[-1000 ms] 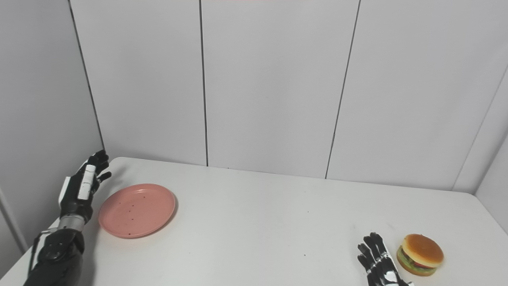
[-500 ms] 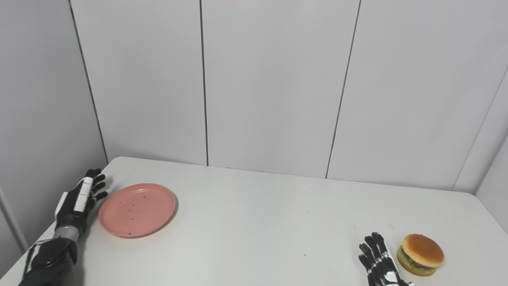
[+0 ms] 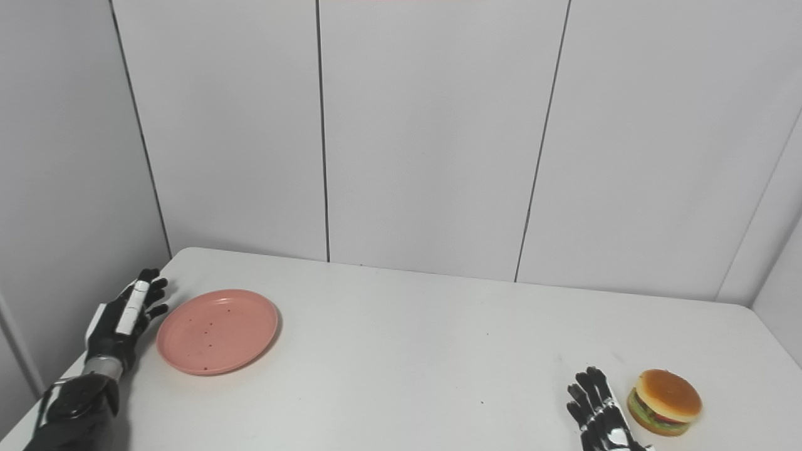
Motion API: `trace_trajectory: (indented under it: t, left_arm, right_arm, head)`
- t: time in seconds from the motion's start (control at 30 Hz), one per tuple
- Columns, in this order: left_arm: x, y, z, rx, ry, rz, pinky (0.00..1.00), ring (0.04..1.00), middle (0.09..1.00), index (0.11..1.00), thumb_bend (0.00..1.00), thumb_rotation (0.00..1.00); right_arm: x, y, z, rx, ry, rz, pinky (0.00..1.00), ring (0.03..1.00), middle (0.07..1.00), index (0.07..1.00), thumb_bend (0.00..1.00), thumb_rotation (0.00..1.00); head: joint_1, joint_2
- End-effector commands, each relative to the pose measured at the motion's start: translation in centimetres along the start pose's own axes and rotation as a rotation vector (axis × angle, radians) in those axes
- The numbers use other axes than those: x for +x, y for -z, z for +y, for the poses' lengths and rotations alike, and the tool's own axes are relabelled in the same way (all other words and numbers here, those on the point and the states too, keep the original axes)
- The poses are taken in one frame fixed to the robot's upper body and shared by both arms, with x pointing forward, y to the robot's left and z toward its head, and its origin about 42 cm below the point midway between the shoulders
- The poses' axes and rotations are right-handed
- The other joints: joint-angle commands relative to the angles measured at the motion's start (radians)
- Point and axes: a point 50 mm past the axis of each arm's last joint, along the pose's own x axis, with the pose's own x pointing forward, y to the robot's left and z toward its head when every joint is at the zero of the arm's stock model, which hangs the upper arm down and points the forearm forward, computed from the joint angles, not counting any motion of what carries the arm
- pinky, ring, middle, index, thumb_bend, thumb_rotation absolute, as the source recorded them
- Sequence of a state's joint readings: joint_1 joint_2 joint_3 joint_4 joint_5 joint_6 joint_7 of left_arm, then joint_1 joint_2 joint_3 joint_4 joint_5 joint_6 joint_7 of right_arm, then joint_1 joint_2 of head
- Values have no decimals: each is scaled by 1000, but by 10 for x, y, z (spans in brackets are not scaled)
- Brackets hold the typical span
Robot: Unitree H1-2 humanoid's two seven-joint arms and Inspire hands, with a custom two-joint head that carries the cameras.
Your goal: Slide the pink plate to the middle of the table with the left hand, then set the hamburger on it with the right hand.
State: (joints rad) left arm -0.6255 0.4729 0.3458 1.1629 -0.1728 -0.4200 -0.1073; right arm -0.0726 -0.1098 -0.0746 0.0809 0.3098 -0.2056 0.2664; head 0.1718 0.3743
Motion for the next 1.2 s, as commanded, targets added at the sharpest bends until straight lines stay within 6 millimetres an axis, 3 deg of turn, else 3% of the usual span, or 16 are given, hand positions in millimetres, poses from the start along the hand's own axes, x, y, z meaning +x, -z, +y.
trace_trajectory:
  t: [0.0, 0.17, 0.3, 0.5, 0.87, 1.17]
  left_arm:
    - [30, -54, -4, 5, 30, -157, 838, 878, 836, 813, 972, 811]
    - [30, -50, -12, -17, 77, -148, 868, 892, 855, 821, 965, 796]
    - [29, -48, -21, -24, 97, -144, 844, 878, 846, 816, 990, 798]
    - [28, -46, -34, -36, 124, -145, 820, 891, 867, 832, 933, 855]
    - [29, -45, -44, -33, 178, -142, 794, 922, 880, 836, 943, 864]
    - [27, -44, -54, -42, 184, -144, 762, 882, 867, 821, 951, 865]
  right_arm:
    - [-17, 36, -35, -17, 65, 156, 971, 951, 955, 954, 865, 909]
    - [-17, 36, -34, -17, 65, 153, 967, 947, 953, 952, 862, 908]
    - [-17, 35, -33, -15, 65, 155, 967, 948, 953, 948, 866, 904]
    - [-18, 35, -32, -22, 60, 152, 967, 948, 953, 950, 859, 910]
    - [-18, 33, -30, -21, 58, 152, 966, 951, 956, 950, 850, 918]
    - [-18, 33, -29, -18, 61, 151, 968, 951, 955, 949, 847, 914]
  head:
    - [0, 2]
    - [-5, 3]
    - [-9, 5]
    - [-13, 9]
    - [-19, 16]
    - [-22, 19]
